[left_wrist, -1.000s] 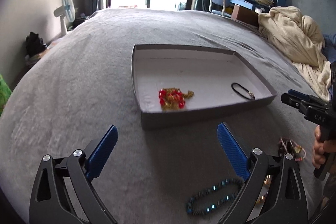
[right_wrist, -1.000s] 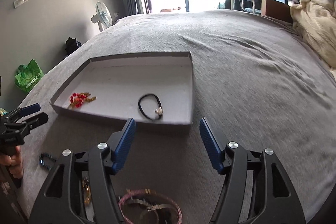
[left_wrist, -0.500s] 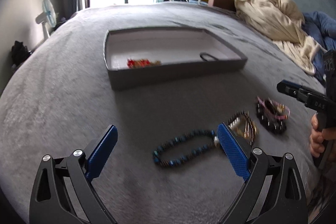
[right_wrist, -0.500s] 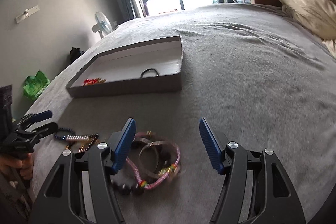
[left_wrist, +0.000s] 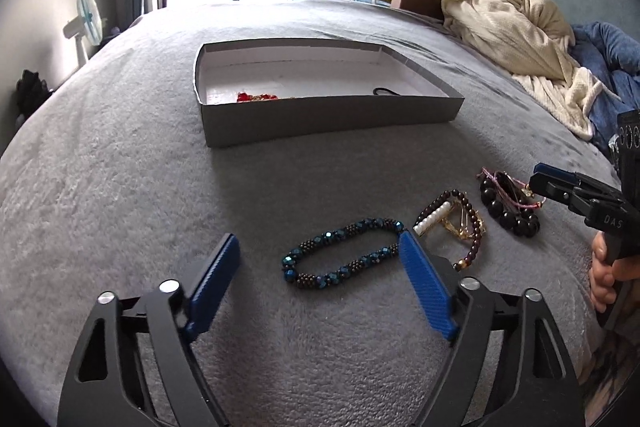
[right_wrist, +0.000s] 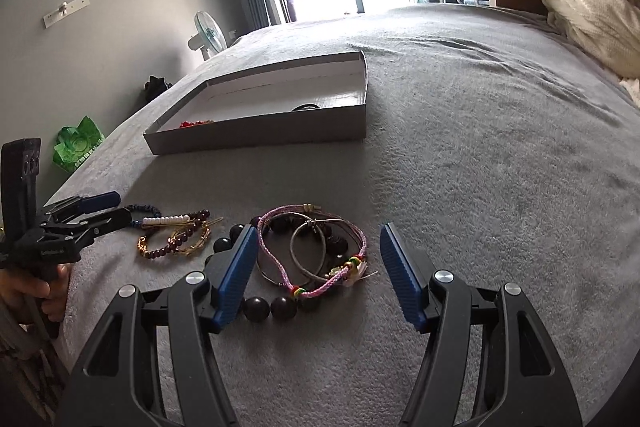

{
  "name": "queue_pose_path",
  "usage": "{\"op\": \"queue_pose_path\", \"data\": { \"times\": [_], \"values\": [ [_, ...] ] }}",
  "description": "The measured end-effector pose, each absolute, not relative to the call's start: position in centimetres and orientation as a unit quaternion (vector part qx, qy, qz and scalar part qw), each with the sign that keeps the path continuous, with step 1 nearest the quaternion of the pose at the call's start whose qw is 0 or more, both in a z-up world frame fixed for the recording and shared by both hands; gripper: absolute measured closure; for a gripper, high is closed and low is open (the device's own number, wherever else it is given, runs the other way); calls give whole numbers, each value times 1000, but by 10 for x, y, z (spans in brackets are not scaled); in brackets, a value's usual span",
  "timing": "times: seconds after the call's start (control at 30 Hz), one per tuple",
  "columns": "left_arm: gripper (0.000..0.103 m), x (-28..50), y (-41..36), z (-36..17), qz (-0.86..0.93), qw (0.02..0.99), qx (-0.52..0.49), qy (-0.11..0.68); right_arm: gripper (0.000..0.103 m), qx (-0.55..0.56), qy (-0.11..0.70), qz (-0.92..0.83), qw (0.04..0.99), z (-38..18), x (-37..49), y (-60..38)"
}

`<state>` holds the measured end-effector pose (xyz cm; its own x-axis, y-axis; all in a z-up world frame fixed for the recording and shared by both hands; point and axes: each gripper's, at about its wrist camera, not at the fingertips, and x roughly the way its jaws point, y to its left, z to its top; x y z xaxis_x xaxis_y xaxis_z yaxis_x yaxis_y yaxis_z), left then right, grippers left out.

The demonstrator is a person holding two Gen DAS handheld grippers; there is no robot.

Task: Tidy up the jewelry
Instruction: 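Grasp the blue-black beaded bracelet with the left tool while the right tool grasps the pink cord bracelet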

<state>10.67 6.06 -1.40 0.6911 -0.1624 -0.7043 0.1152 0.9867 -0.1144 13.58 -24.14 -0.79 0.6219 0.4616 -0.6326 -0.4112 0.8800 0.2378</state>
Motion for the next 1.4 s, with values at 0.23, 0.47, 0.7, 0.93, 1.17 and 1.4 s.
{"op": "queue_pose_path", "data": {
  "times": [0.23, 0.47, 0.7, 0.93, 1.17, 1.4],
  "values": [
    [33, 107, 63, -15, -73, 919, -33, 387, 62, 58, 379, 242, 891, -14, 135, -248],
    [33, 106, 65, -15, -70, 919, -35, 387, 96, 68, 398, 244, 882, -22, 134, -249],
    [33, 108, 64, -16, -73, 917, -34, 391, 96, 75, 345, 257, 899, -4, 121, -255],
    [33, 116, 60, -19, -82, 910, -22, 406, 97, 79, 297, 264, 914, 20, 114, -261],
    [36, 118, 57, -20, -83, 908, -11, 410, 97, 101, 323, 238, 910, 4, 122, -275],
    [59, 116, 62, -20, -96, 906, -29, 412, 97, 103, 328, 239, 908, 0, 123, -275]
  ]
}}
